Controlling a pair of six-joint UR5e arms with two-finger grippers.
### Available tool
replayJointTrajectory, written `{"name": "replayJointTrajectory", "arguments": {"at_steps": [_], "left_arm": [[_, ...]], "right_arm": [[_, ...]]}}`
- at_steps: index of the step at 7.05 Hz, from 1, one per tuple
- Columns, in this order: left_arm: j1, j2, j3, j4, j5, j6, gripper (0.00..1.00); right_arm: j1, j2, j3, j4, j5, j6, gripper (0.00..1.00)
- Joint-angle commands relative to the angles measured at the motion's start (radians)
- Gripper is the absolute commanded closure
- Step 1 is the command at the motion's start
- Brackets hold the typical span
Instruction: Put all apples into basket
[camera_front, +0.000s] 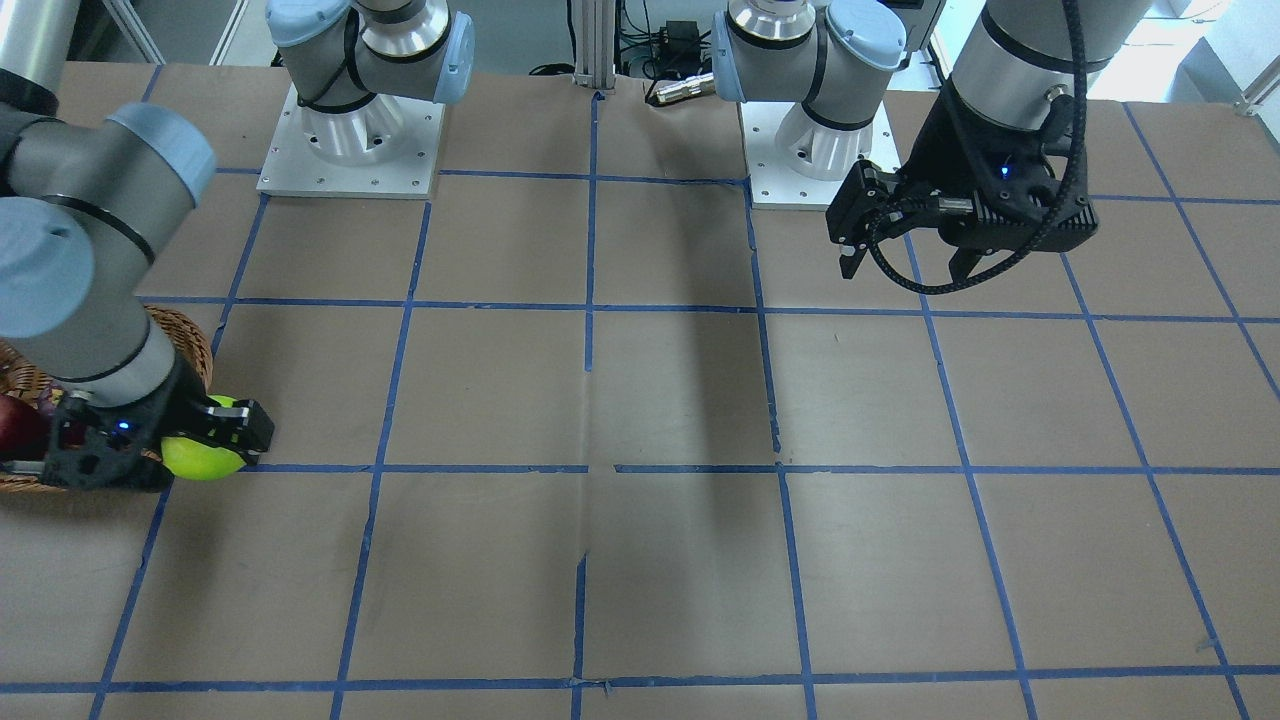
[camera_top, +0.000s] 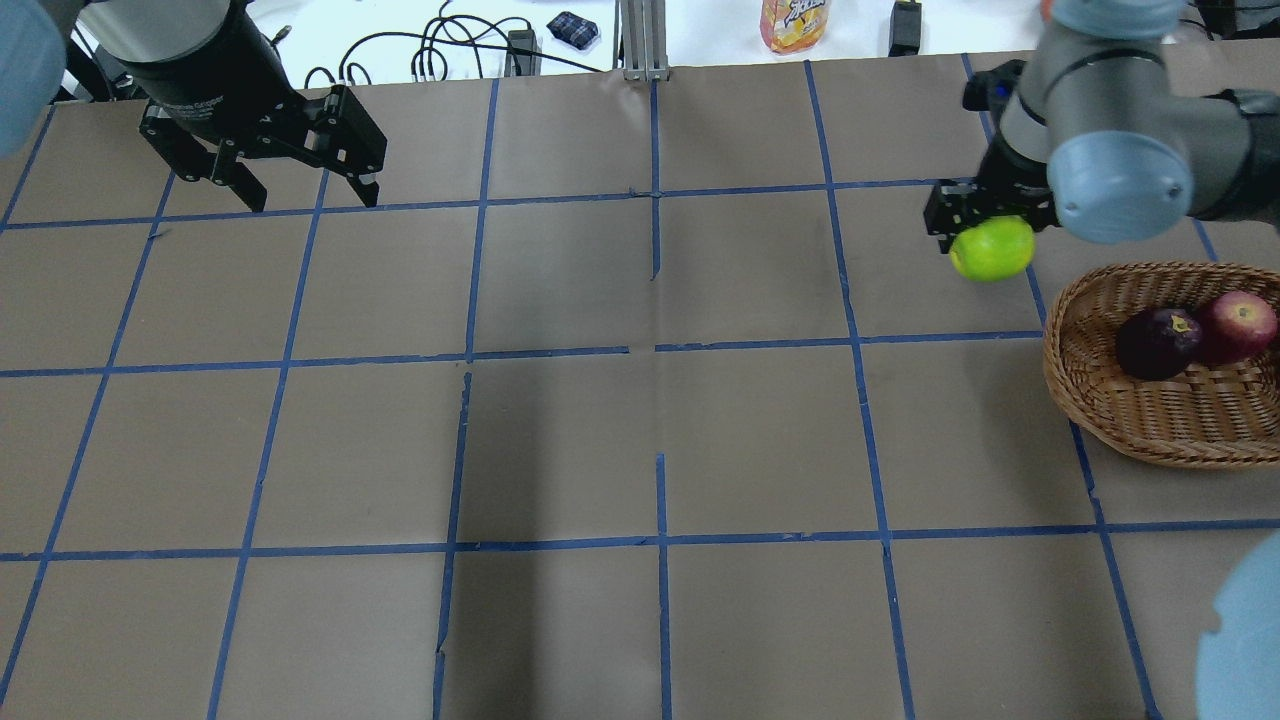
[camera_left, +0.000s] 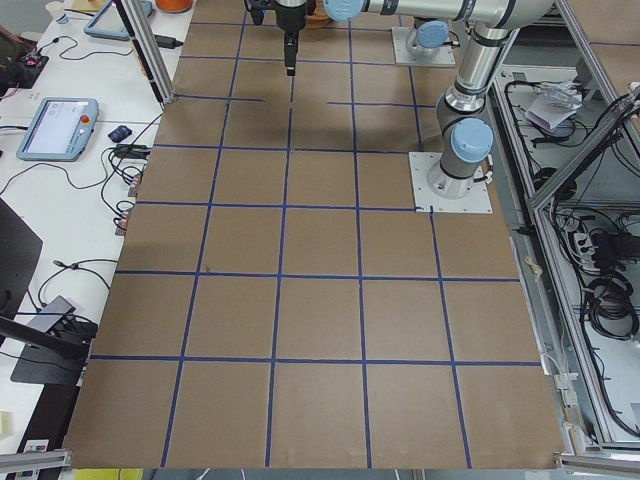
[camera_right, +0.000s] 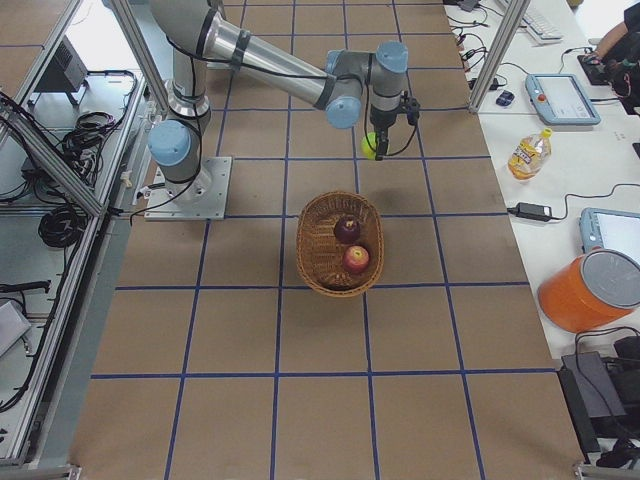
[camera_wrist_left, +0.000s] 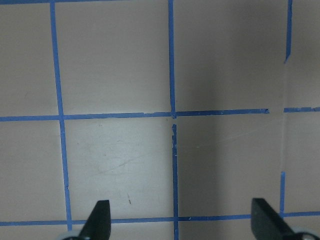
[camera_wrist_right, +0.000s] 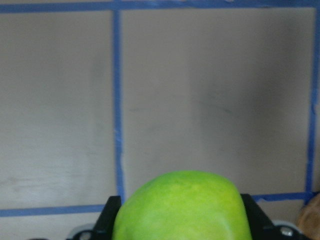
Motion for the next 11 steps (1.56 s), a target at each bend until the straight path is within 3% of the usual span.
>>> {"name": "replayJointTrajectory", "arguments": {"at_steps": [1, 3, 4, 7, 8, 9, 11], "left_arm": [[0.0, 0.0, -0.001, 0.0, -0.001, -0.001, 0.0], [0.0, 0.0, -0.001, 0.0, -0.001, -0.001, 0.0], [0.0, 0.0, 0.001, 0.0, -0.003, -0.001, 0.0], [0.0, 0.0, 0.003, 0.0, -0.003, -0.001, 0.0], [0.0, 0.0, 0.003, 0.0, -0.003, -0.001, 0.0], [0.0, 0.0, 0.003, 0.0, -0.003, -0.001, 0.0], [0.0, 0.002, 0.004, 0.0, -0.001, -0.001, 0.0]], "right_arm": [[-0.166, -0.061, 0.182, -0.175, 0.01, -0.199, 0.6], [-0.188, -0.061, 0.209, -0.232, 0.008, -0.221, 0.32], [-0.189, -0.061, 0.212, -0.232, 0.005, -0.218, 0.0], [-0.186, -0.112, 0.201, -0.181, -0.044, -0.221, 0.0], [-0.174, -0.19, 0.169, -0.072, -0.035, -0.204, 0.0], [-0.139, -0.252, 0.089, 0.108, -0.026, -0.184, 0.0], [-0.005, -0.277, -0.123, 0.418, 0.008, 0.057, 0.0]]}}
